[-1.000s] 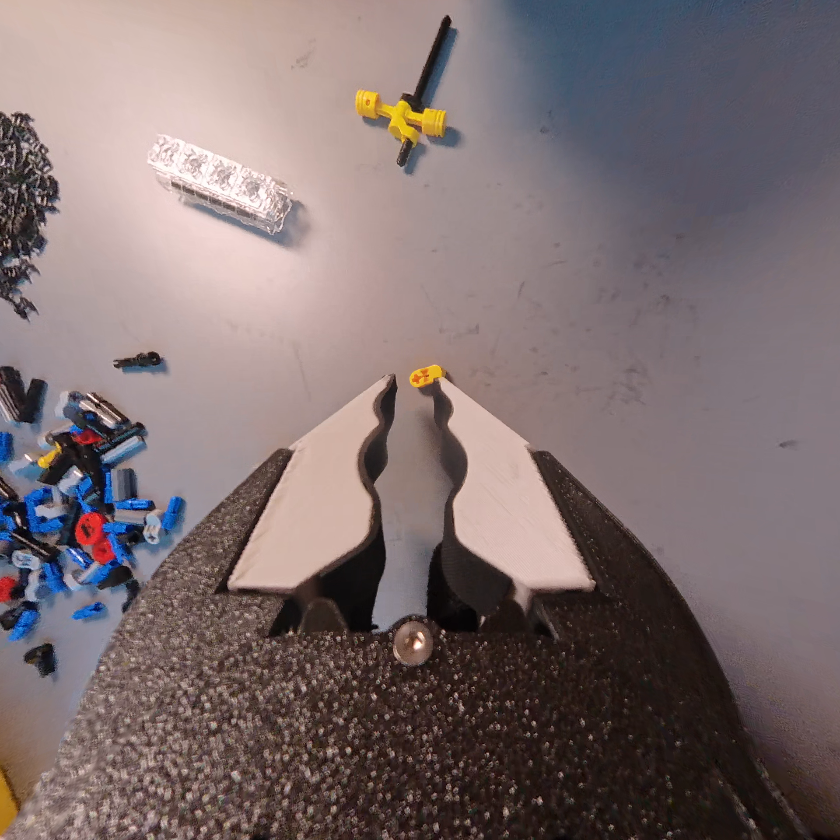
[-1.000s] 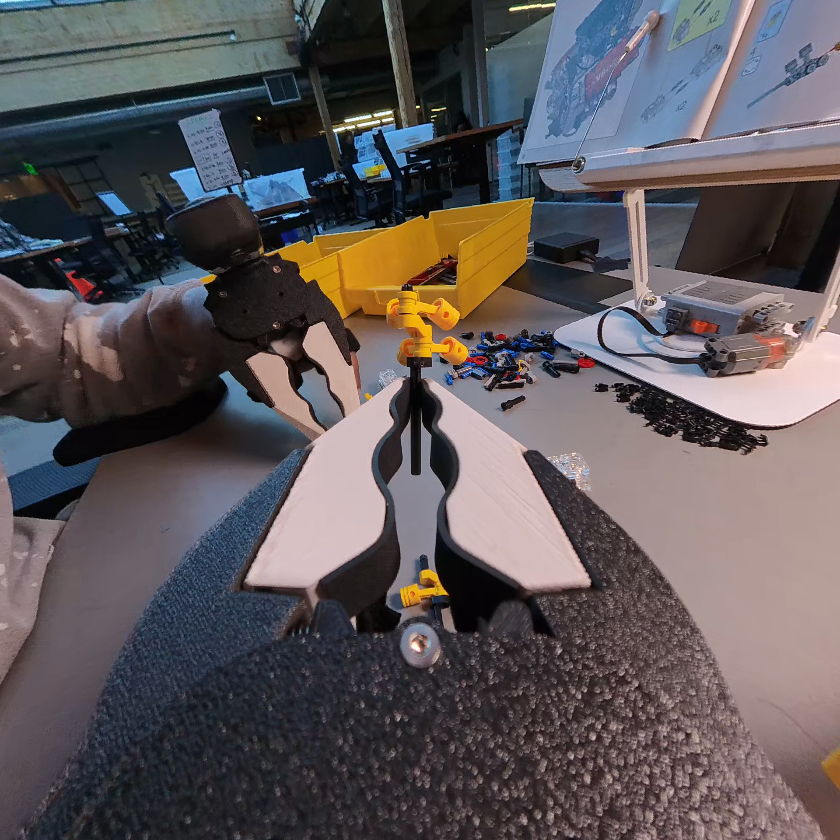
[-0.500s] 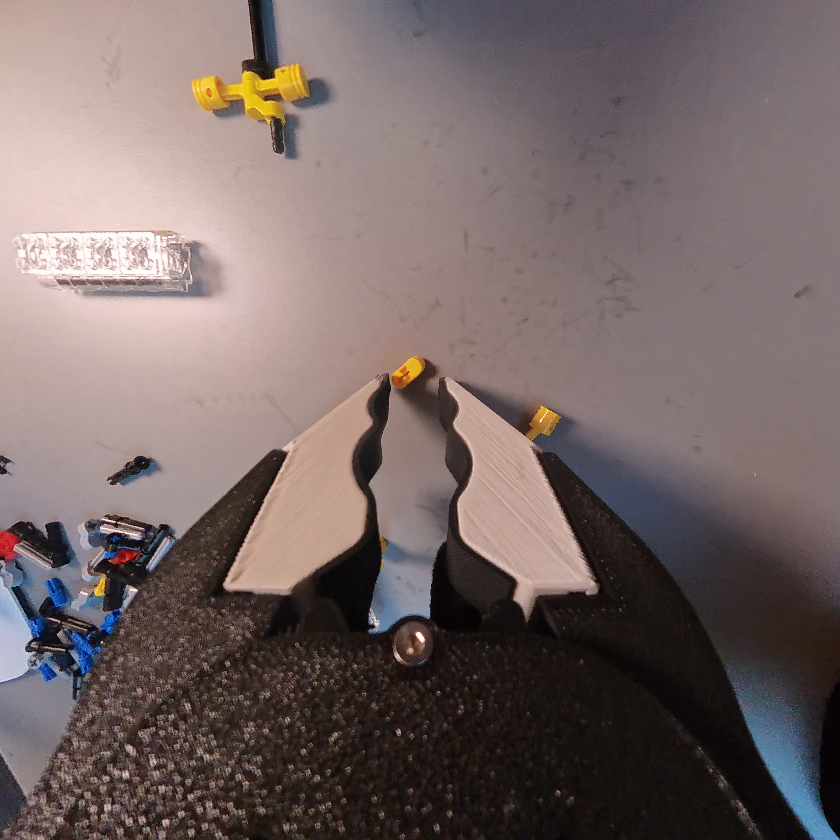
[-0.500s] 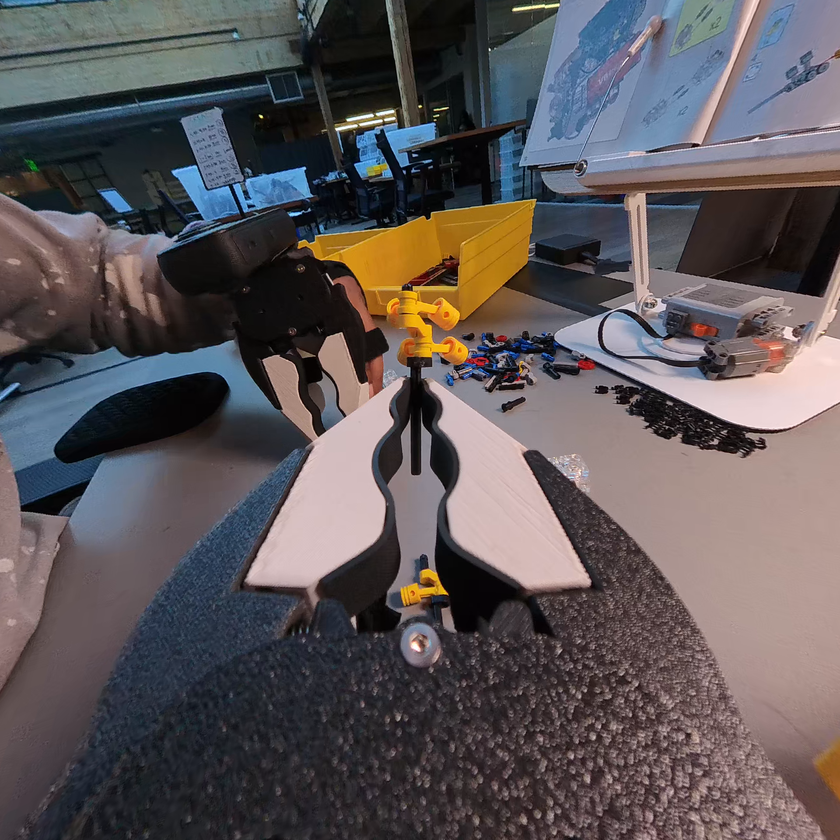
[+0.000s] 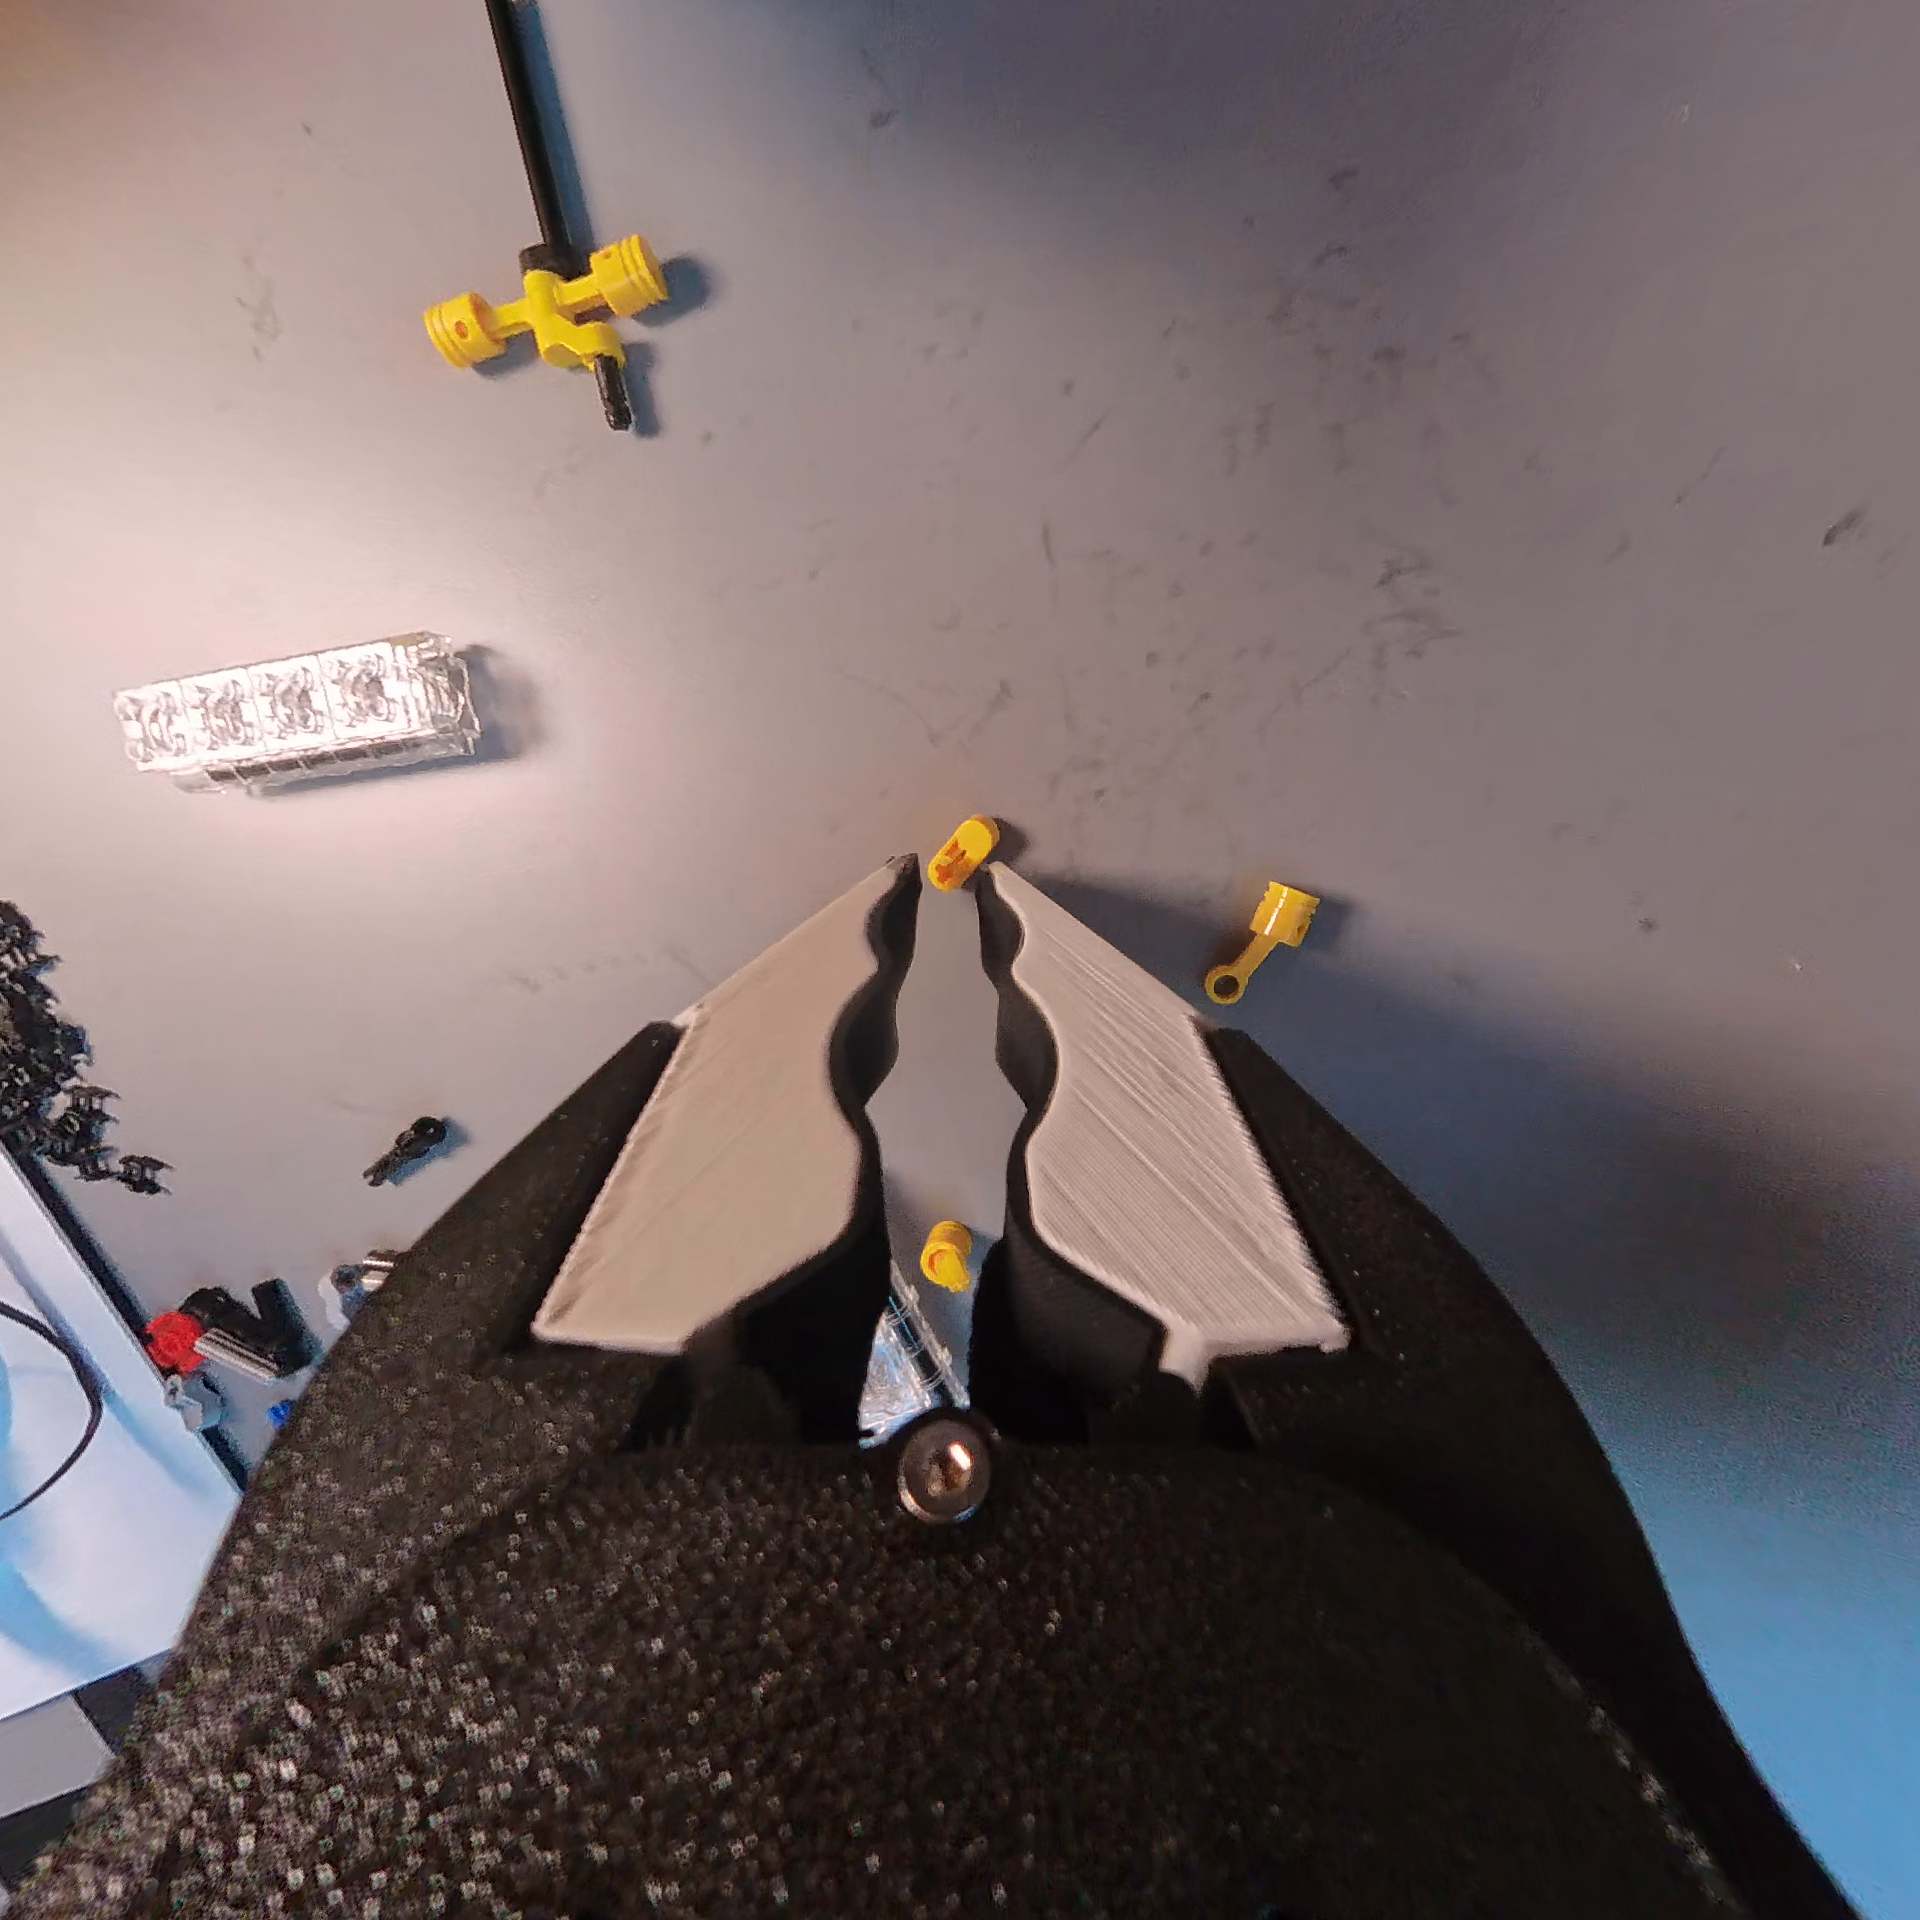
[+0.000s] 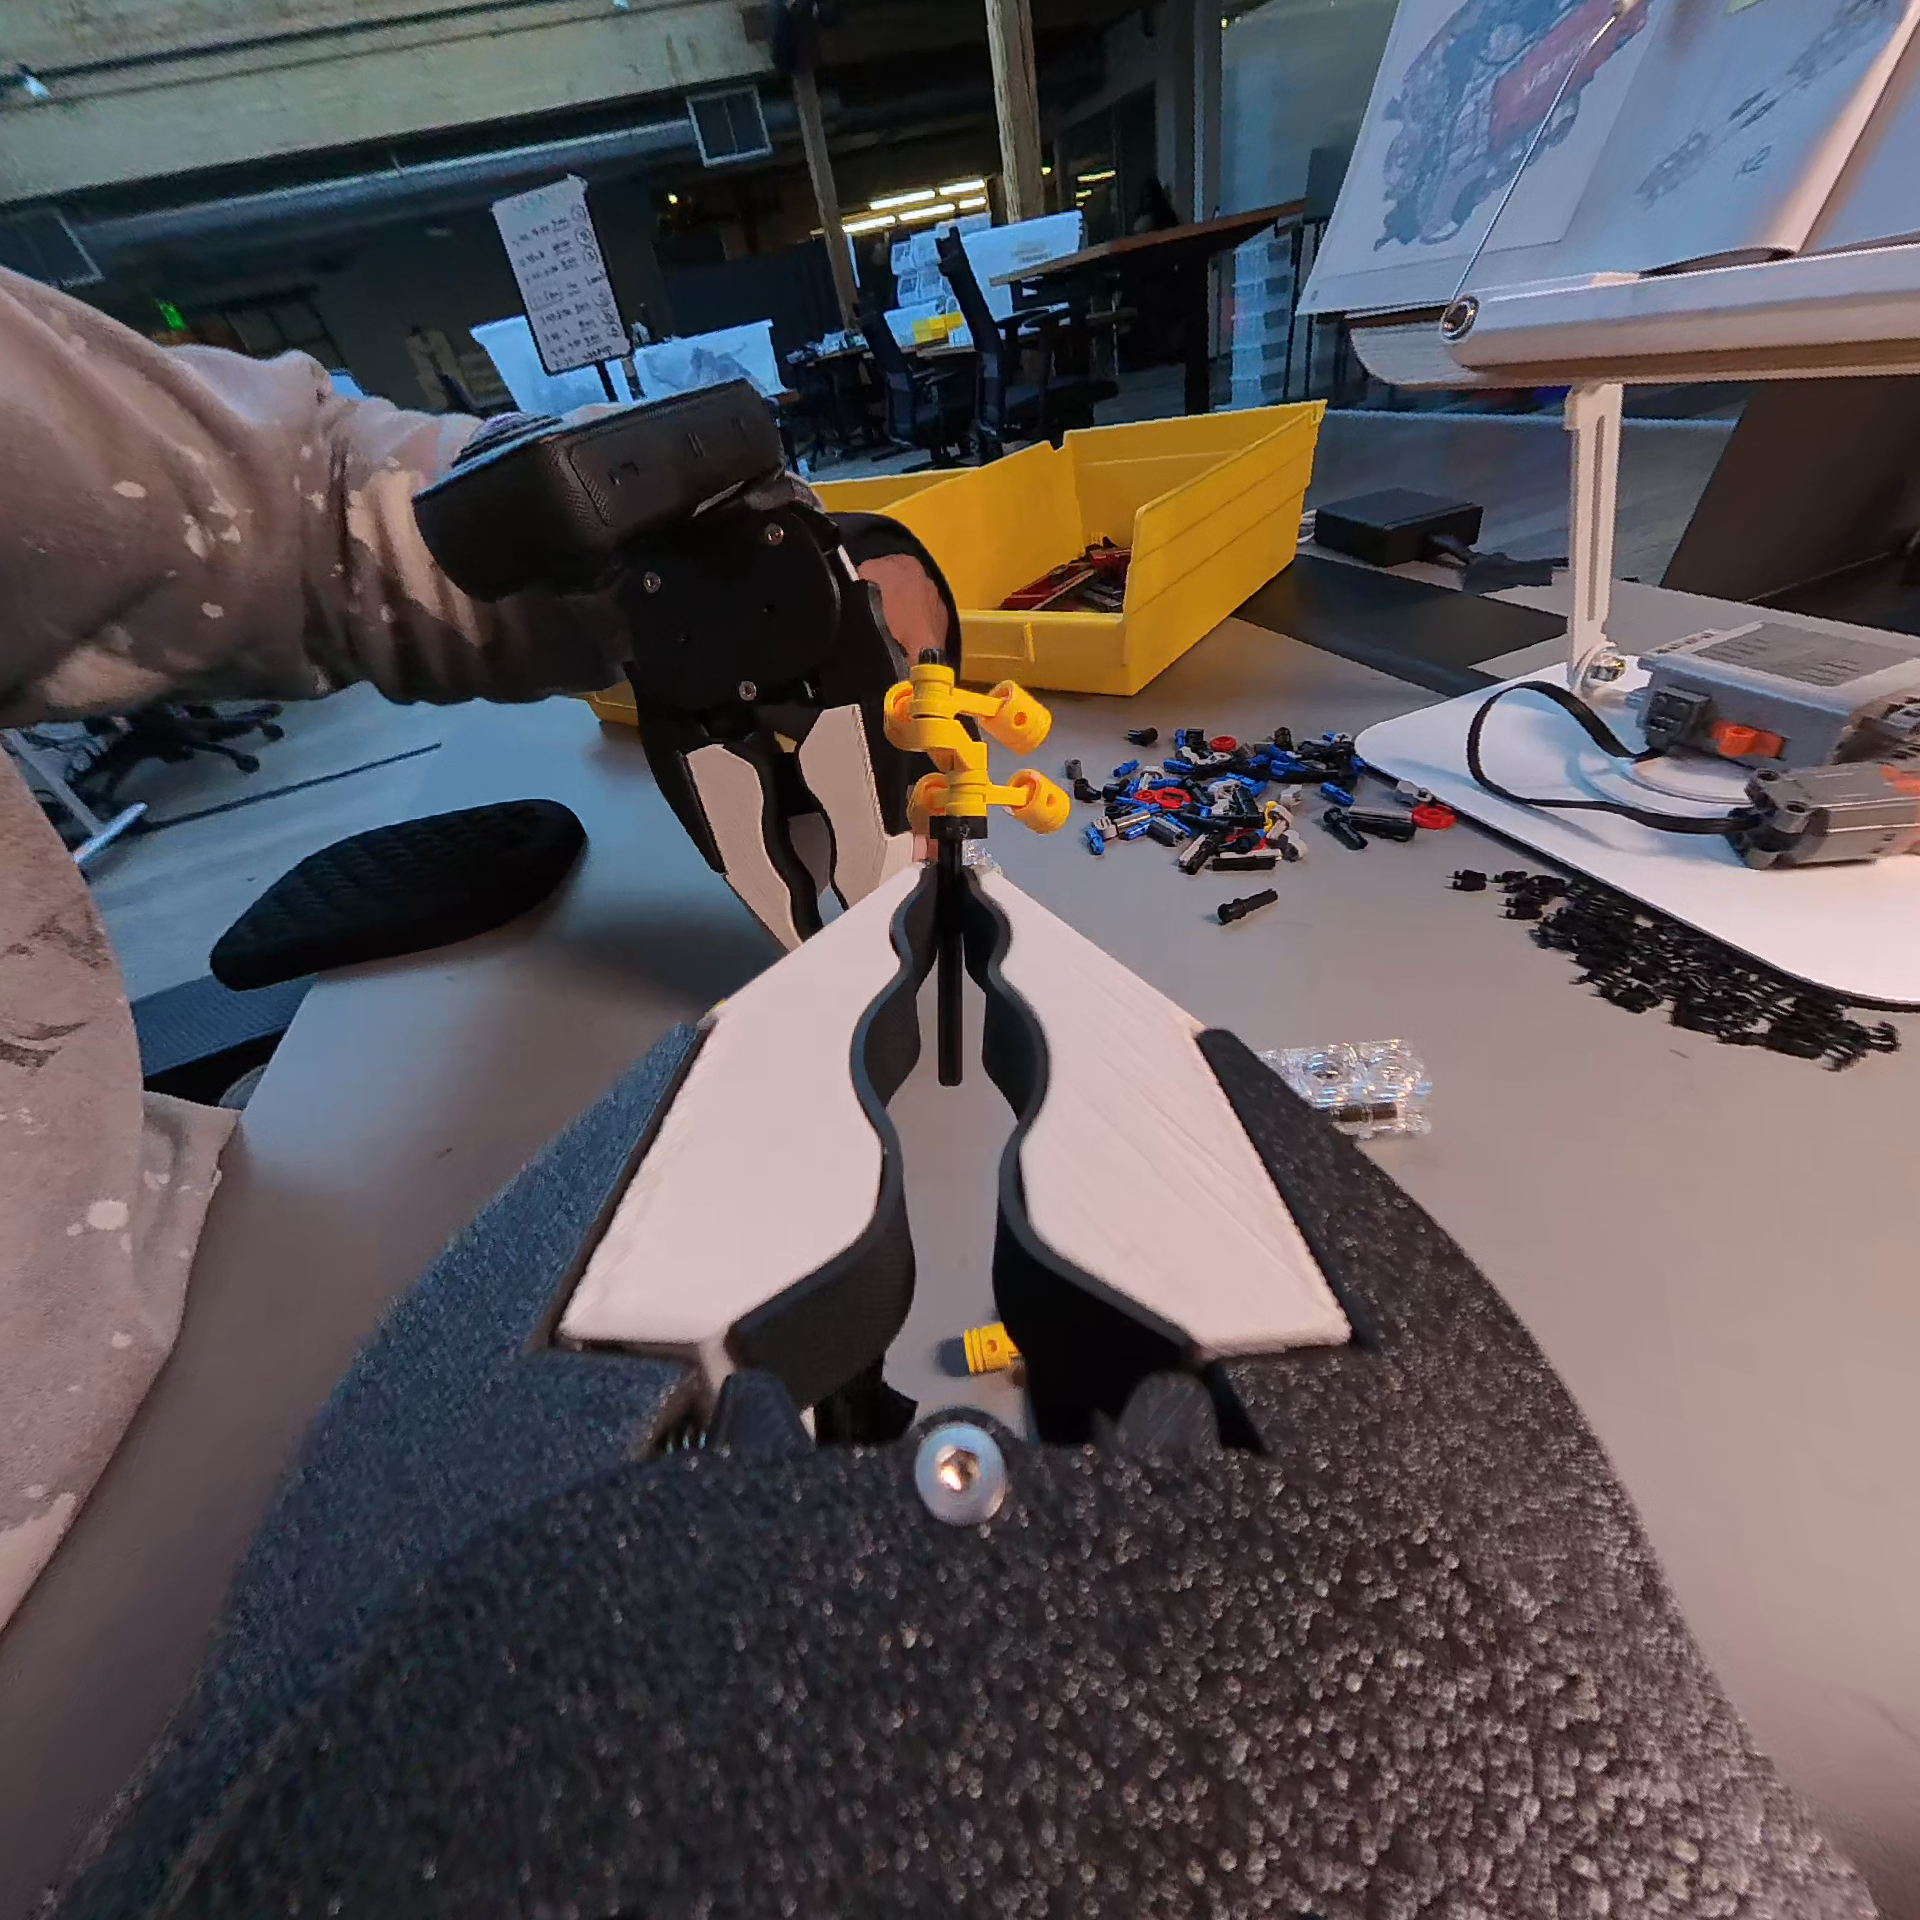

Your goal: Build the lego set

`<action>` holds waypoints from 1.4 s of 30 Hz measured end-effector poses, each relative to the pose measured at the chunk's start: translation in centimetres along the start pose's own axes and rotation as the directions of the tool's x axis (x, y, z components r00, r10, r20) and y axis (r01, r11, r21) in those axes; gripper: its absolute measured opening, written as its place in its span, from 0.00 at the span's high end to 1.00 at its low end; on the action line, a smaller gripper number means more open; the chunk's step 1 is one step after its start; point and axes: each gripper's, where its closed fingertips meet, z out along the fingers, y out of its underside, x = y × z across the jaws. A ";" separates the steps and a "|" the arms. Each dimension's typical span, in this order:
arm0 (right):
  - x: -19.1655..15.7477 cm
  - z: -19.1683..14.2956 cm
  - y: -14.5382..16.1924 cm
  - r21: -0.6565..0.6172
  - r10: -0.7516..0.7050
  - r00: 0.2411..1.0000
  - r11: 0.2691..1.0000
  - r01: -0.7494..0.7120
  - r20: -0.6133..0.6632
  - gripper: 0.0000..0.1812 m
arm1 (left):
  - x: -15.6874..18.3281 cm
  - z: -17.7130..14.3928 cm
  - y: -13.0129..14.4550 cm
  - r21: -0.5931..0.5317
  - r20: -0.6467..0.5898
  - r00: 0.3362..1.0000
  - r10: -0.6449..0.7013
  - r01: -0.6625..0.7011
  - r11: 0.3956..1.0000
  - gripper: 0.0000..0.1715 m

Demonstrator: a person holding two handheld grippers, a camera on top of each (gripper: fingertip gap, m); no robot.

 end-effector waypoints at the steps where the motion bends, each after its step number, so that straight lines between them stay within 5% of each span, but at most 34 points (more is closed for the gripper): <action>1: 0.0 0.0 0.1 -0.006 -0.004 1.000 1.000 0.004 -0.002 0.98 | 0.0 0.1 0.0 -0.001 -0.007 1.000 0.010 -0.010 1.000 0.94; 16: 0.0 0.1 0.5 -0.030 -0.002 1.000 1.000 0.002 0.004 0.98 | 0.5 0.8 -0.1 -0.019 -0.108 0.990 0.085 -0.087 0.996 0.95; 27: -0.3 0.2 0.7 -0.037 -0.002 1.000 0.999 0.003 0.017 0.98 | 0.9 0.9 -0.5 0.046 -0.070 0.996 0.056 -0.053 0.998 0.96; 33: -0.5 0.3 0.8 -0.047 -0.001 1.000 0.999 0.003 0.031 0.98 | 0.9 0.7 -1.5 0.115 0.020 0.999 0.044 -0.046 0.992 0.96; 42: -1.8 0.6 1.2 -0.073 -0.040 0.995 0.996 0.046 0.087 0.98 | -1.0 -4.7 -4.6 0.426 0.326 0.931 -0.164 0.010 0.904 0.96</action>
